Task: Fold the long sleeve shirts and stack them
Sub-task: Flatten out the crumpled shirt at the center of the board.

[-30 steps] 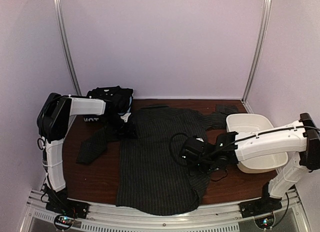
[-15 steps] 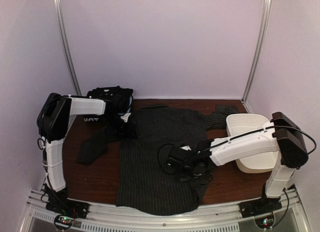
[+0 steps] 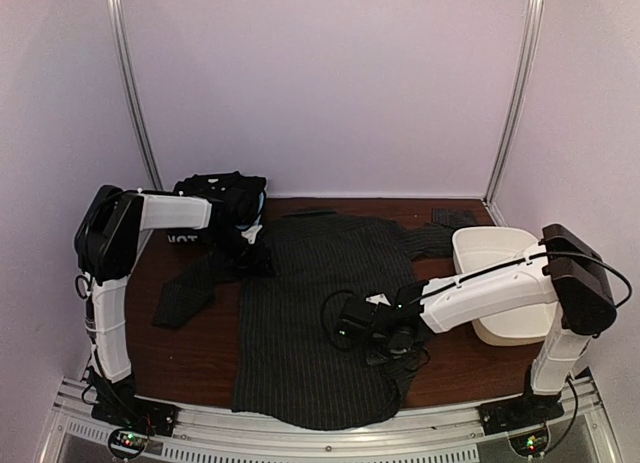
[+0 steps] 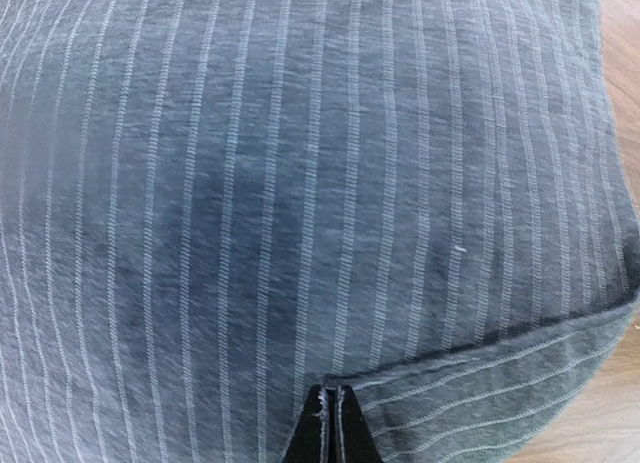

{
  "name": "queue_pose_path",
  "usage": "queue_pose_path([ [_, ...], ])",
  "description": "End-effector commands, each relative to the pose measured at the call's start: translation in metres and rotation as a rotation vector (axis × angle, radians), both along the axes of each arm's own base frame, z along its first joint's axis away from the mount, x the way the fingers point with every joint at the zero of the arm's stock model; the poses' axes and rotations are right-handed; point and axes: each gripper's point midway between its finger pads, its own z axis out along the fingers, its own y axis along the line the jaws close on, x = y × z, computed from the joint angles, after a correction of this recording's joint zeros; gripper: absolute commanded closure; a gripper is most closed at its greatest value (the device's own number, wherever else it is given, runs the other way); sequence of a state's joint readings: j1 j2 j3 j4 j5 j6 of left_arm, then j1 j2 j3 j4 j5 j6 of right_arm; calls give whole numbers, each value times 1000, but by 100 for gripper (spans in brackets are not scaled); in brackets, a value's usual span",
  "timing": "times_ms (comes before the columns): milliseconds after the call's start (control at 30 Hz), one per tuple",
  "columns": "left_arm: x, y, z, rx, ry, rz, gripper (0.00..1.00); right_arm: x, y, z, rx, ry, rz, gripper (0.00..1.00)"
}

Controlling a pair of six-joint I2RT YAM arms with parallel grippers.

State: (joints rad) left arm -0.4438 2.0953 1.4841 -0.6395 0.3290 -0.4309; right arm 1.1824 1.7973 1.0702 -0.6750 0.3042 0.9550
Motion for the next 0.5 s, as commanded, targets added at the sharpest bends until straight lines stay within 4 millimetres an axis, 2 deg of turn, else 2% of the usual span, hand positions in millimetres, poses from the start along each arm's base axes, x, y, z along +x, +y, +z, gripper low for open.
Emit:
queue_pose_path([
  [0, -8, 20, -36, 85, 74, 10, 42, -1, -25, 21, -6, -44, -57, 100],
  [300, -5, 19, -33, 85, 69, 10, 42, -29, -96, 50, 123, -66, -235, 100],
  [400, -5, 18, -33, 82, 71, 8, 42, -39, -111, 60, 232, -68, -285, 100],
  [467, -5, 18, -33, 83, 71, 9, 42, -44, -116, 68, 326, -73, -302, 95],
])
